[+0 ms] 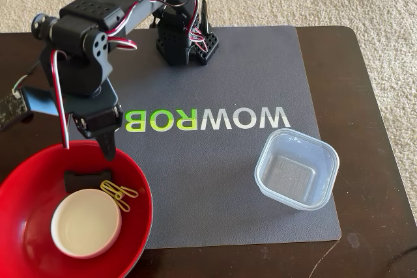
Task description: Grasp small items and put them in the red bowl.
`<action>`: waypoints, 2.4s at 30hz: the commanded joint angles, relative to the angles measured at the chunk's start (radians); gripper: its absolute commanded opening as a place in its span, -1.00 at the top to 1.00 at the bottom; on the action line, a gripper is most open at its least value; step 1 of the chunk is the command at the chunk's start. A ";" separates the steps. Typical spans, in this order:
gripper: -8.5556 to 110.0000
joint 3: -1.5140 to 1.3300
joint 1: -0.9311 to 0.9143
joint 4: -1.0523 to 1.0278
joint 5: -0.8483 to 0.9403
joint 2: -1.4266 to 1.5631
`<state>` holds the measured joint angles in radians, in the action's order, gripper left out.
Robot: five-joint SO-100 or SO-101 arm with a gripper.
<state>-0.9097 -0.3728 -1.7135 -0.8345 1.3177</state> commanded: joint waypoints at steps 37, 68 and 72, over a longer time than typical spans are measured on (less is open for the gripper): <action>0.85 0.015 0.635 0.078 0.115 -0.054; 0.48 0.583 -0.192 0.137 0.075 -0.393; 0.34 0.583 -0.140 0.063 0.087 -0.273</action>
<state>-0.3682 -0.5614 -1.6107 -0.7501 0.9158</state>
